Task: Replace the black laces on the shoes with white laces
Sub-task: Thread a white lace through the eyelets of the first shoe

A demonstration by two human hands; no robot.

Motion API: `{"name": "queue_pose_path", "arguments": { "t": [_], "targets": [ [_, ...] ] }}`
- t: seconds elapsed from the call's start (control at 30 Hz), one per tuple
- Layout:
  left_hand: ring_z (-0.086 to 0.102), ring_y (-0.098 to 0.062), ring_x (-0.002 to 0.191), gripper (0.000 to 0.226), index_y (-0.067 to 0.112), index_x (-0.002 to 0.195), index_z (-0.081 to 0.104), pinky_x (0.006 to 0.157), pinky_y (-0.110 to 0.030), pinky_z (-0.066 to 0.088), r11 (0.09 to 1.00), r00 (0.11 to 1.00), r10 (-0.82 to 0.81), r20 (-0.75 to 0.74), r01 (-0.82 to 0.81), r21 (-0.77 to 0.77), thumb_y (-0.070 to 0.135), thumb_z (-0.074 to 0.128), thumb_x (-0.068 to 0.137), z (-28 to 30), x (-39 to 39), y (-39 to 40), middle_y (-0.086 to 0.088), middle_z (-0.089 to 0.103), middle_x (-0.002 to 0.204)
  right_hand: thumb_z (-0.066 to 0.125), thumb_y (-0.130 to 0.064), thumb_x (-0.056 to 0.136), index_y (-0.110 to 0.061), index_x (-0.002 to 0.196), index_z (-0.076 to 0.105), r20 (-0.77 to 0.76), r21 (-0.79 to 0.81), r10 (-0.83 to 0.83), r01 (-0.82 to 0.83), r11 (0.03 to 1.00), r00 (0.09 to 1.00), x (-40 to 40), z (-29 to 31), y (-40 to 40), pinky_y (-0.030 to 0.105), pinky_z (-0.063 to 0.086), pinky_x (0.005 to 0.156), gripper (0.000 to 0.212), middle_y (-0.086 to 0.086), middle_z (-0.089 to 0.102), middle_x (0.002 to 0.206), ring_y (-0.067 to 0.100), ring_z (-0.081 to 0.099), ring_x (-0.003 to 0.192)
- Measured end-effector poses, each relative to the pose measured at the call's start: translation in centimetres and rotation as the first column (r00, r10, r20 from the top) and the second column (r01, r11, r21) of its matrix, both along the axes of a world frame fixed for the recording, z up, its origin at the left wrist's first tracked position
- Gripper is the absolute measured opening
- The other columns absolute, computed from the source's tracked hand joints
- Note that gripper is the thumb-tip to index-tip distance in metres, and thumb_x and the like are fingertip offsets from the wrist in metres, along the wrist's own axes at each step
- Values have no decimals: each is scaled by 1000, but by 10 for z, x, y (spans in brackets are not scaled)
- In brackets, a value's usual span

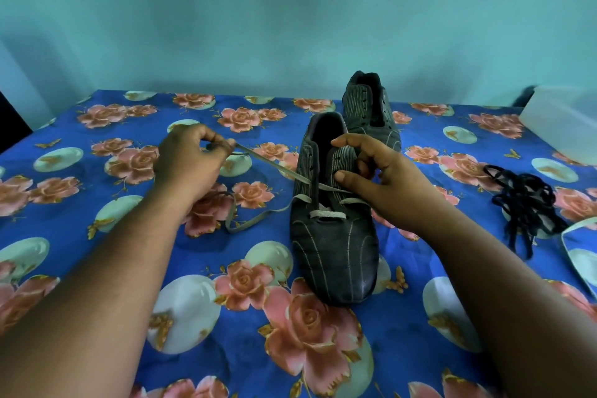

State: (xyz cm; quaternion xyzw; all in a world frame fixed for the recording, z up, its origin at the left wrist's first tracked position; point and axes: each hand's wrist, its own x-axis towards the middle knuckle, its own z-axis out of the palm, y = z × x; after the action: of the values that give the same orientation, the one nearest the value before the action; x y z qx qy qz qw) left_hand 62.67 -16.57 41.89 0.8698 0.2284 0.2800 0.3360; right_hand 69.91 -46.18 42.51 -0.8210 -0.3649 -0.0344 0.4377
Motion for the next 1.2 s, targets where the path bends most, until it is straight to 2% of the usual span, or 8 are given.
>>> {"name": "queue_pose_path", "arguments": {
  "t": [0.1, 0.27, 0.43, 0.53, 0.7, 0.87, 1.07, 1.2],
  "targets": [
    [57, -25, 118, 29, 28, 94, 70, 94, -44, 48, 974, 991, -129, 25, 122, 189, 55, 71, 86, -1, 1, -7, 4, 62, 113, 73, -30, 93, -43, 129, 59, -6, 8, 2, -2, 1000, 1000, 0, -1, 0, 21, 39, 67, 41, -1, 42, 78, 8, 43, 69],
    [49, -2, 120, 49, 25, 99, 73, 98, -23, 43, 768, 771, -637, -5, 635, 84, 70, 61, 84, 1, -7, -47, 13, 58, 117, 73, -31, 93, -44, 129, 58, -4, 0, 6, -6, 1000, 1000, 1, 0, 0, 24, 40, 66, 42, -1, 42, 77, 8, 43, 69],
    [50, -4, 121, 26, 27, 86, 70, 101, -19, 37, 733, 735, -676, -51, 678, 57, 52, 71, 88, 1, -8, -55, 8, 58, 119, 74, -30, 92, -44, 129, 59, 8, 0, 3, -3, 1000, 1000, 0, 0, 0, 21, 40, 66, 42, -1, 43, 77, 7, 43, 69],
    [59, -4, 106, 35, 13, 88, 70, 82, -28, 59, 768, 769, -639, 21, 639, -50, 47, 69, 85, 7, -11, -49, 5, 57, 113, 74, -28, 92, -42, 129, 59, 3, 4, 1, -1, 1000, 1000, 0, 1, 0, 17, 39, 65, 42, -1, 43, 77, 6, 43, 68],
    [59, -24, 108, 29, 31, 81, 67, 90, -49, 51, 957, 970, -235, -52, 241, 164, 59, 68, 86, -3, 2, 5, 2, 63, 106, 73, -30, 92, -47, 128, 58, -11, -1, 2, -2, 1000, 1000, 0, 1, -1, 16, 39, 65, 42, -2, 43, 77, 6, 44, 68],
    [58, -37, 116, 38, 37, 81, 65, 89, -56, 51, 976, 995, 55, -78, -37, 216, 73, 54, 80, -10, 5, 20, -5, 67, 118, 73, -31, 93, -46, 128, 58, -19, -7, 5, -5, 1000, 1000, 0, 1, -1, 25, 42, 67, 41, -1, 42, 77, 10, 45, 70],
    [56, -7, 117, 53, 22, 102, 72, 101, -33, 47, 800, 802, -593, 72, 576, 168, 70, 57, 87, 4, -4, -40, 8, 63, 114, 73, -31, 93, -46, 128, 58, -30, -12, 17, -18, 1000, 999, 0, 1, -1, 26, 42, 67, 41, 2, 43, 78, 10, 44, 70],
    [55, -10, 116, 28, 28, 86, 70, 99, -34, 46, 713, 724, -689, -33, 685, 148, 56, 70, 86, 0, -5, -53, 9, 60, 112, 73, -28, 93, -44, 128, 58, -22, -12, 17, -17, 1000, 1000, -1, 2, -1, 25, 42, 66, 41, 2, 43, 76, 10, 44, 68]
  ]
}}
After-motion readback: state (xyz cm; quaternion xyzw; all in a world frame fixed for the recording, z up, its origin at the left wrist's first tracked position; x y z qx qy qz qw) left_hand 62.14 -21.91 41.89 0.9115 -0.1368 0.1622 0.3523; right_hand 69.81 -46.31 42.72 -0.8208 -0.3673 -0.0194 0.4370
